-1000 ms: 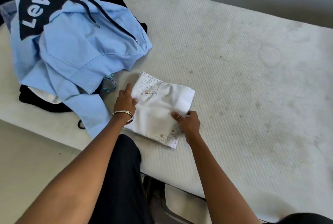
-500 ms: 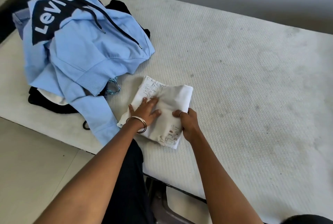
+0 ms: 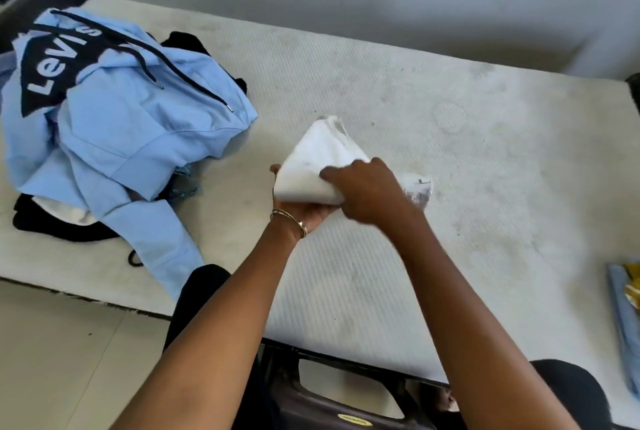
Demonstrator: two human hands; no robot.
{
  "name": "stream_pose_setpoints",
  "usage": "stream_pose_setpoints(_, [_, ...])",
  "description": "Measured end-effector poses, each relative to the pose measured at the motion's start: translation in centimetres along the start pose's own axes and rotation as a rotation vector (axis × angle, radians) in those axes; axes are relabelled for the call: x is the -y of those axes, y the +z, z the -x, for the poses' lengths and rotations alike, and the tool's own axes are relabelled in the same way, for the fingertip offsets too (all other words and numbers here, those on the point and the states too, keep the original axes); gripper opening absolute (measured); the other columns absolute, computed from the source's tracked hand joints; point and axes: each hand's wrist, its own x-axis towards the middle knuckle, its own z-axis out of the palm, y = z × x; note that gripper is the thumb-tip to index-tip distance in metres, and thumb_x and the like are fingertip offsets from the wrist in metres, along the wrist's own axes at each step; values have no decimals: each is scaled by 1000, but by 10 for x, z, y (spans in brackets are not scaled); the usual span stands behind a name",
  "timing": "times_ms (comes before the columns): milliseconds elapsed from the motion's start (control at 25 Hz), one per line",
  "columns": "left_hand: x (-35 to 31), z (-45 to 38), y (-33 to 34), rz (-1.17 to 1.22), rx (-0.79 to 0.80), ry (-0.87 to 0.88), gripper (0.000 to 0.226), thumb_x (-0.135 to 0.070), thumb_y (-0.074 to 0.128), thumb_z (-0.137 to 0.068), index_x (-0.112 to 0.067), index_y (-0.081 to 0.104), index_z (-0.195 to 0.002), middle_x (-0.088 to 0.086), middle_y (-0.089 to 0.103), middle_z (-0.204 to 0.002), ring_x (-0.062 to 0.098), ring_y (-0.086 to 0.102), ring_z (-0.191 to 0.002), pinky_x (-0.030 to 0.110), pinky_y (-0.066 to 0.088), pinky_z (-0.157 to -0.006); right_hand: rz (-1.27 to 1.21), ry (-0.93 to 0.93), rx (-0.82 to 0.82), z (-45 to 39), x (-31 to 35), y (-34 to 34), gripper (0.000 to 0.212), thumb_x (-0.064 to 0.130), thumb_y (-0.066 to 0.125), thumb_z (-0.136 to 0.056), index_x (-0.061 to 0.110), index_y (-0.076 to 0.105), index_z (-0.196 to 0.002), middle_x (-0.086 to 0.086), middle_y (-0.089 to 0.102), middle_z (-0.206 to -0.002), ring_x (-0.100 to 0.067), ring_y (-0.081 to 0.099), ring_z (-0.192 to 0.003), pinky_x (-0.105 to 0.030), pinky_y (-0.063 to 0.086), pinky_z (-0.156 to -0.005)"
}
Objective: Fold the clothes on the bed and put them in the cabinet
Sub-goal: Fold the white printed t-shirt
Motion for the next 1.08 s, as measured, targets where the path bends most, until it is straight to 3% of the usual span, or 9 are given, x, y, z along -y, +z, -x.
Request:
stream_pose_setpoints(80, [8, -2, -13, -46, 131, -82, 78, -71, 42, -80, -9, 64, -123, 18, 62, -126, 35, 62, -112, 48, 53, -88, 182, -24, -110, 29, 12, 48, 49, 11, 61, -83, 20, 51, -130, -4, 65, -117, -30, 61, -103, -42, 39, -92])
stream_pose_setpoints(160, [14, 1, -42, -265, -19, -200, 85, -76, 31, -83, -9, 67, -120, 18, 63, -124, 35, 62, -112, 46, 52, -91, 118, 45, -114, 60, 19, 105, 55, 6, 76, -68, 17, 61, -120, -5, 67, -113, -29, 64, -90, -39, 45, -79])
stream_pose_setpoints(240, [27, 13, -70, -551, -197, -336, 81, -75, 41, -83, -11, 61, -127, 16, 63, -125, 34, 60, -115, 50, 46, -99, 53, 8, 71, 86, 18, 152, 74, 8, 82, -65, 14, 55, -134, -17, 52, -140, -33, 58, -111, -43, 48, -83])
stream_pose_setpoints(360, [52, 28, -96, -888, -363, -177, 73, -35, 75, -79, -13, 42, -140, 7, 62, -125, 24, 62, -109, 44, 49, -96, -206, -7, 424, 110, 6, 187, 88, 38, 73, -83, 24, 23, -154, -10, 4, -164, -30, 13, -143, -51, 30, -106])
stream_pose_setpoints(480, [65, 27, -93, -1230, -494, -52, 66, -20, 73, -85, -15, 37, -140, 6, 60, -124, 23, 59, -105, 33, 47, -92, -872, 293, 120, 101, -16, 180, 45, 42, 71, -86, 20, 65, -125, -2, 63, -129, -20, 56, -116, -40, 45, -95])
stream_pose_setpoints(560, [71, 22, -92, -1433, -573, -41, 62, -18, 62, -90, -17, 32, -144, 13, 57, -128, 31, 57, -111, 34, 44, -95, -932, 671, -229, 94, -34, 182, 32, 36, 69, -89, 17, 68, -115, -2, 70, -110, -22, 64, -102, -42, 49, -89])
stream_pose_setpoints(680, [77, 23, -92, -1487, -616, -51, 63, -11, 51, -93, -22, 24, -148, 15, 52, -135, 34, 54, -117, 34, 42, -98, -843, 1021, -174, 94, -46, 199, 44, 37, 60, -94, 11, 54, -130, -14, 55, -129, -35, 49, -122, -49, 43, -97])
stream_pose_setpoints(920, [65, 28, -100, -1424, -449, -34, 103, 12, 59, -80, -36, 5, -153, -8, 27, -153, 19, 37, -134, 23, 33, -102, -1041, 1055, -151, 95, -46, 218, 62, 35, 74, -84, 10, 49, -135, -12, 50, -131, -33, 49, -121, -54, 40, -102])
stream_pose_setpoints(1080, [76, 17, -78, -1358, -726, 105, 63, -20, 73, -80, -16, 46, -137, 8, 53, -133, 30, 53, -117, 32, 43, -92, -1075, 1116, -206, 90, -43, 217, 53, 32, 72, -85, 9, 51, -129, -11, 57, -125, -32, 54, -116, -52, 43, -98])
